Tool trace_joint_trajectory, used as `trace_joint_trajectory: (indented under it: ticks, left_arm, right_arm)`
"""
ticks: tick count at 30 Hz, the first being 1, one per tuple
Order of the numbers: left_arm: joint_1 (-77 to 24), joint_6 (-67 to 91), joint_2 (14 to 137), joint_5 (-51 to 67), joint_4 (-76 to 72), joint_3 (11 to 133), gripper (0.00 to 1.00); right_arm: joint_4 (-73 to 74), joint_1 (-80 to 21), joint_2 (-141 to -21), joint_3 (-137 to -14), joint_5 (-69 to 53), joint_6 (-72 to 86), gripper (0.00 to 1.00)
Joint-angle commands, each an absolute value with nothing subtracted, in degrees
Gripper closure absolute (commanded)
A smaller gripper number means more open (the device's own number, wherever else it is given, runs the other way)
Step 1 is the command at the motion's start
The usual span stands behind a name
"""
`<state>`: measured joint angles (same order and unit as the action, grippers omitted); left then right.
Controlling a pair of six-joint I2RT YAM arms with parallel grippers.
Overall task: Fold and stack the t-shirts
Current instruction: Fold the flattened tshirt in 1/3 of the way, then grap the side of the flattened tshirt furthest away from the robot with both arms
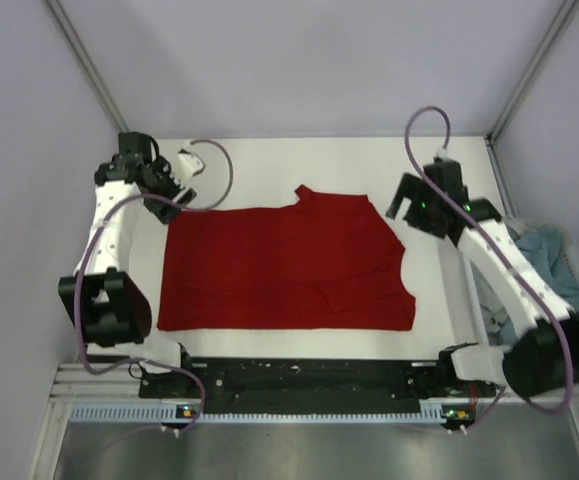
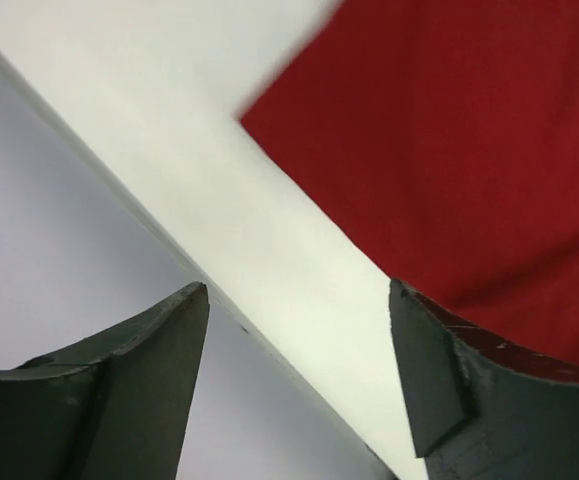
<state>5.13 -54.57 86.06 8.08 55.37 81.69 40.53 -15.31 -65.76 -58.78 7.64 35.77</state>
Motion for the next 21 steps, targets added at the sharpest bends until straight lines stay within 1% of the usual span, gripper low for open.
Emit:
trace_joint_trajectory:
  ticks: [1, 2, 3, 4, 6, 9, 13, 15, 19, 21]
  left_arm:
    - [7.0, -41.0, 101.2, 9.5, 55.0, 96.2, 0.31]
    - [7.5, -38.5, 104.8, 8.9, 55.5, 99.9, 0.36]
    - [7.9, -36.8, 107.6, 8.2, 55.5, 102.7, 0.38]
    - [8.3, -34.7, 110.7, 7.3, 55.1, 105.7, 0.39]
    - [9.2, -30.7, 115.5, 5.3, 54.0, 110.0, 0.39]
    - [10.5, -24.7, 120.8, 3.7, 52.6, 114.7, 0.37]
    - [11.9, -17.7, 125.1, 5.2, 49.7, 115.5, 0.37]
    - [12.4, -14.4, 127.4, 7.3, 49.5, 116.6, 0.35]
    - [13.5, -10.7, 131.0, 8.4, 49.6, 118.3, 0.32]
    - [14.0, -9.9, 132.0, 9.0, 49.3, 118.4, 0.32]
  right_arm:
    - [32.5, -14.7, -86.8, -76.9, 2.2, 23.4, 0.14]
    - [32.6, -14.1, -91.8, -80.6, 0.5, 23.0, 0.19]
    - [32.7, -13.5, -95.8, -84.9, -1.6, 22.6, 0.24]
    - [32.8, -12.8, -99.9, -88.7, -2.8, 22.3, 0.27]
    - [33.3, -11.5, -107.1, -96.1, -5.0, 22.8, 0.30]
    - [33.9, -10.4, -117.2, -103.6, -7.7, 23.2, 0.36]
    - [34.6, -10.2, -126.8, -110.2, -12.6, 23.6, 0.38]
    - [35.2, -10.2, -130.1, -112.7, -14.7, 24.4, 0.39]
    - [35.2, -10.3, -134.3, -114.3, -18.0, 26.6, 0.40]
    - [35.2, -10.3, -136.0, -114.7, -20.6, 27.5, 0.43]
